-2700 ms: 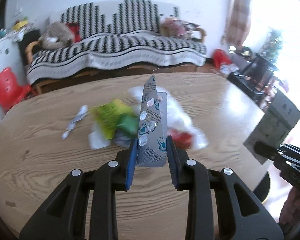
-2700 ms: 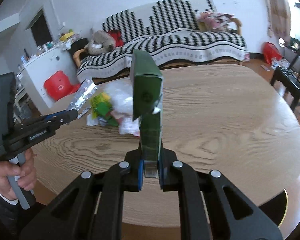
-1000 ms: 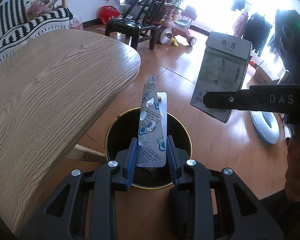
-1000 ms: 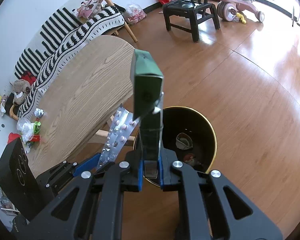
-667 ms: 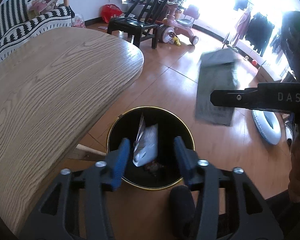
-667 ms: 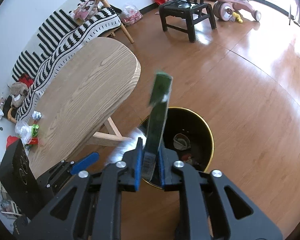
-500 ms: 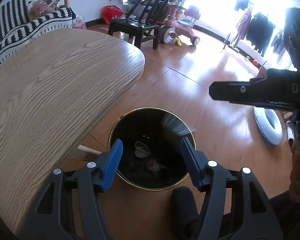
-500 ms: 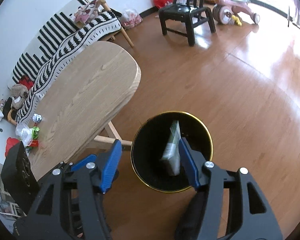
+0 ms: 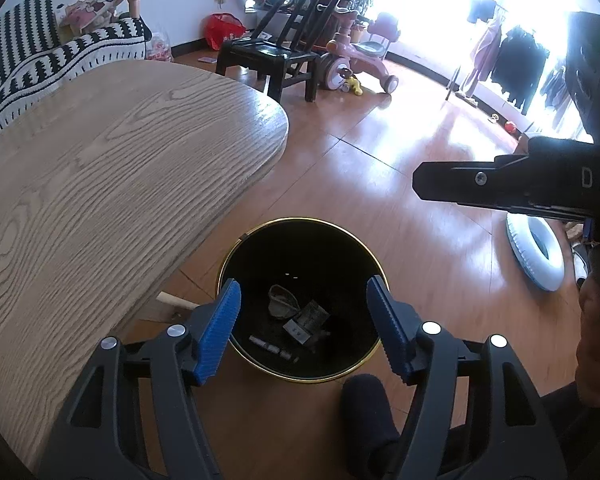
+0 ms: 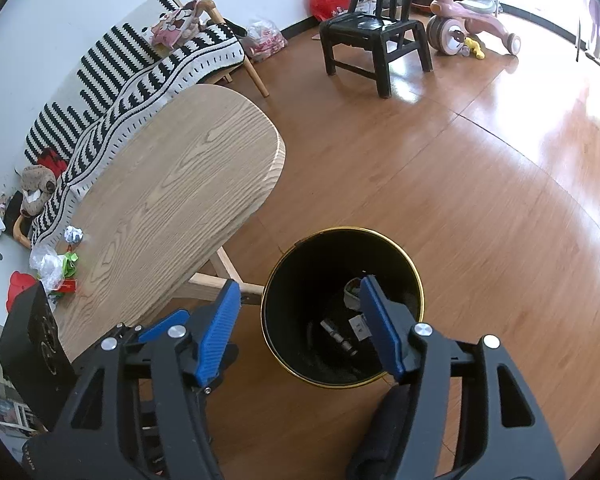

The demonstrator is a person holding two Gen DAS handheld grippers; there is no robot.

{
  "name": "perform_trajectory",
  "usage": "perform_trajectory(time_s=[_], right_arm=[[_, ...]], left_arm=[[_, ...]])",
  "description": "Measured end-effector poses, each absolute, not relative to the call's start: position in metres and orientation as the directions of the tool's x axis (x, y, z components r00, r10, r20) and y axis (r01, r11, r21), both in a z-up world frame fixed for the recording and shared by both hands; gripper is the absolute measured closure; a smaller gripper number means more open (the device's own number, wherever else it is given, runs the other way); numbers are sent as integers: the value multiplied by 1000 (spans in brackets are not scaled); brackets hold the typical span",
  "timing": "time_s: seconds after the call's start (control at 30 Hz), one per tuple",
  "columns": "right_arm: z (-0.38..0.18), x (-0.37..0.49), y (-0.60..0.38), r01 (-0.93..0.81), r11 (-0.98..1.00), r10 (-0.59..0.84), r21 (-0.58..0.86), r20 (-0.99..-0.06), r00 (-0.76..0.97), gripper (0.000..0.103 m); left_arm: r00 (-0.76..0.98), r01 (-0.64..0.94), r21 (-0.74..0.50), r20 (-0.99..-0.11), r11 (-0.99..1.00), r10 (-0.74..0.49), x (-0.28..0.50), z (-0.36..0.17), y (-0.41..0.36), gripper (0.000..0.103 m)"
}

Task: Collect trash
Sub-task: 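Move both tools back over the remaining trash on the table, then grasp the clear plastic bag with the right tool while the left tool grasps the white paper strip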

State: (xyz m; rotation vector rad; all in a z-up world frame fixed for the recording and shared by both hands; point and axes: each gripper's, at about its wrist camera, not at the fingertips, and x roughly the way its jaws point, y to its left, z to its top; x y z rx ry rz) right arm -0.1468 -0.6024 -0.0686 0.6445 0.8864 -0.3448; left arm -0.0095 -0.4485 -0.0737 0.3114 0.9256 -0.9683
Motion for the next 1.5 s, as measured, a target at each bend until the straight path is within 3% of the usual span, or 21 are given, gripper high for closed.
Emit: perform_trajectory(time_s=[0.37, 0.53, 0.73, 1.17, 1.5], right_arm=[[-49, -129, -585, 483, 787, -8, 383, -777, 630, 33], [-30, -101, -555, 416, 823, 20, 386, -752, 659, 30], [-11, -55, -505, 320, 858, 90, 403, -730, 678, 30], [-1, 60, -357, 52, 872, 340, 487, -679, 650, 30], [-9, 142, -256, -141, 873, 449, 467, -657, 606, 30]], left_arm=[[263, 810, -149, -771, 567, -580, -5, -54, -422, 25], [310, 793, -138, -747, 593, -589, 4, -32, -385, 14], [412, 729, -100, -726, 677, -550, 26, -8, -317, 11], [644, 375, -72, -698, 924, -315, 103, 26, -90, 10], [679, 93, -14, -730, 996, -73, 195, -2, 42, 10]])
